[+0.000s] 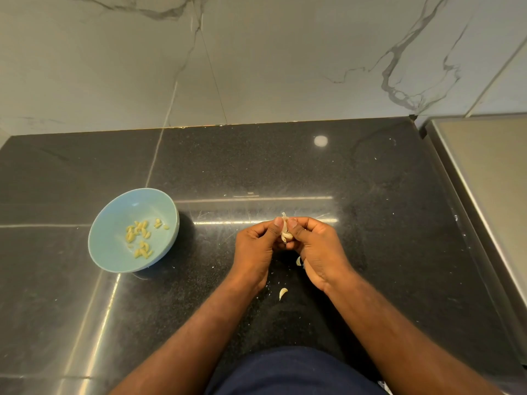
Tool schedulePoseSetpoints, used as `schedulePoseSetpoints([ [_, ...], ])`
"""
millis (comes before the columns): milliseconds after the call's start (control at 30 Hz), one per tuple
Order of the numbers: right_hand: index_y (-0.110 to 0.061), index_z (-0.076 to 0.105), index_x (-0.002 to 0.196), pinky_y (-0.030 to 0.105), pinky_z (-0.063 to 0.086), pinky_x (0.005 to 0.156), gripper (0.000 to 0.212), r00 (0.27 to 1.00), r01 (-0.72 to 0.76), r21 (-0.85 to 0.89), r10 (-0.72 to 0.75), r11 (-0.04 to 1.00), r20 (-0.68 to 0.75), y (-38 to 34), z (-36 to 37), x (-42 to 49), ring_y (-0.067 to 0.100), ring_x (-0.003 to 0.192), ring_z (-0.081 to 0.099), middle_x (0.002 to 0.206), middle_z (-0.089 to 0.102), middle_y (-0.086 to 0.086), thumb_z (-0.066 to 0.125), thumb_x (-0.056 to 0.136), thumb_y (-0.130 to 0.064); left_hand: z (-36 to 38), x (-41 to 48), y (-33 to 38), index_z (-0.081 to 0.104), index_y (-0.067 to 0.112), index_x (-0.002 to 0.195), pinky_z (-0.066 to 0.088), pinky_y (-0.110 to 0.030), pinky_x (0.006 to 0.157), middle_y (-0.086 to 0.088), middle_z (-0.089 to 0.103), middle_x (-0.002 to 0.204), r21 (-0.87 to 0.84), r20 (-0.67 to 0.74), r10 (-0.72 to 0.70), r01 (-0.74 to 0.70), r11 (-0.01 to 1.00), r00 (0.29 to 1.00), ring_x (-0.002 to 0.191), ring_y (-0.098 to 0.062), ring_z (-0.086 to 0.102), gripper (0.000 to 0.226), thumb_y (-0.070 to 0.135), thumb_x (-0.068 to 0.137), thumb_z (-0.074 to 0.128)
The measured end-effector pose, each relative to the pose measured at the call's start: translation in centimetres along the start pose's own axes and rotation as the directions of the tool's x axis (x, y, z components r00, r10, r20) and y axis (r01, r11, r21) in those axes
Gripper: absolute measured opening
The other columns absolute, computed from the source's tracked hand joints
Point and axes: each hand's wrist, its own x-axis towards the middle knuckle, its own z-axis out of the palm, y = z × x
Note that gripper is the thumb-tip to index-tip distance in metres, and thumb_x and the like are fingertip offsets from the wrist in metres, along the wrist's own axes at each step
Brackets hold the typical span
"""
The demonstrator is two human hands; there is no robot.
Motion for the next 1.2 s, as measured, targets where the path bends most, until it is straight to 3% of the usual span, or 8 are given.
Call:
schedulePoseSetpoints([
  [300,-0.005,0.067,0.103,0.023,0.053,0.058,0.02,1.0,0.002,-0.07,-0.003,0.998,-0.019,-0.5,0.1,0.2,0.01,0.067,0.061,0.087,0.07,0.008,0.047,0.104,-0.008,0.2,0.4,0.3,0.07,0.005,0.098,0.057,-0.027,0.067,-0.008,0.073,0.084,0.134,-0.027,0.021,-0.018,0.991,0.999,0.074,-0.016,0.068,0.023,0.022,0.101,0.054],
  [400,-0.007,0.067,0.104,0.024,0.054,0.06,0.019,1.0,-0.008,-0.132,0.009,0.991,0.009,-0.5,-0.4,0.3,0.013,0.072,0.064,0.093,0.07,0.01,0.049,0.104,-0.013,0.0,0.5,0.1,0.071,0.008,0.1,0.055,-0.039,0.078,-0.008,0.073,0.088,0.139,-0.009,-0.01,0.011,0.99,1.0,0.081,-0.019,0.067,0.021,0.021,0.1,0.056],
  [533,-0.006,0.067,0.104,0.025,0.054,0.063,0.016,0.997,0.01,-0.161,0.003,0.987,0.082,-0.5,-0.5,0.2,0.013,0.074,0.065,0.085,0.072,0.004,0.068,0.094,-0.018,-0.3,0.7,0.0,0.076,0.016,0.098,0.05,-0.052,0.094,-0.009,0.075,0.096,0.083,-0.007,-0.063,0.063,0.995,0.998,0.092,-0.025,0.065,0.02,0.026,0.098,0.059],
  [633,-0.012,0.07,0.103,0.029,0.053,0.063,0.013,0.995,0.06,-0.261,-0.038,0.963,0.089,-0.2,-0.9,0.4,0.015,0.072,0.063,0.087,0.074,0.006,0.071,0.091,-0.019,-0.2,0.5,0.5,0.076,0.012,0.095,0.052,-0.041,0.087,-0.009,0.073,0.091,0.03,0.05,-0.108,0.107,0.994,0.993,0.085,-0.019,0.065,0.022,0.027,0.096,0.06],
  [767,-0.018,0.071,0.101,0.031,0.055,0.065,0.008,0.991,0.125,-0.483,-0.087,0.867,0.101,-0.3,-1.5,0.9,0.016,0.069,0.063,0.089,0.074,0.004,0.067,0.095,-0.021,-0.7,0.7,0.7,0.074,0.015,0.095,0.054,-0.028,0.079,-0.004,0.075,0.088,0.236,0.026,-0.029,0.022,0.971,0.999,0.083,-0.012,0.069,0.016,0.028,0.093,0.067],
  [900,-0.019,0.07,0.1,0.029,0.056,0.064,0.014,0.987,0.15,-0.5,-0.098,0.853,0.129,-0.3,-1.5,0.8,0.018,0.077,0.069,0.089,0.074,0.001,0.076,0.088,-0.023,-0.6,1.0,0.8,0.076,0.012,0.088,0.052,-0.026,0.073,-0.004,0.075,0.081,0.26,-0.008,-0.067,0.067,0.963,0.998,0.078,-0.011,0.068,0.021,0.03,0.095,0.065],
  [1000,-0.019,0.07,0.098,0.027,0.054,0.065,0.006,0.974,0.224,-0.64,-0.194,0.735,0.118,-0.1,-1.5,1.1,0.007,0.076,0.065,0.088,0.071,-0.004,0.07,0.093,-0.021,-0.4,1.2,0.7,0.075,0.009,0.084,0.05,-0.024,0.066,-0.003,0.07,0.074,0.283,-0.007,-0.088,0.086,0.955,0.996,0.072,-0.01,0.063,0.029,0.033,0.095,0.064],
  [1200,-0.02,0.054,0.096,0.036,0.047,0.076,0.008,0.886,0.426,-0.883,-0.286,0.196,0.364,0.4,-1.6,0.9,0.015,0.087,0.049,0.094,0.055,-0.005,0.049,0.101,-0.023,-0.4,1.5,0.4,0.072,0.006,0.079,0.048,-0.017,0.058,-0.003,0.067,0.066,0.35,-0.027,-0.106,0.109,0.931,0.994,0.063,-0.008,0.056,0.03,0.021,0.1,0.058],
])
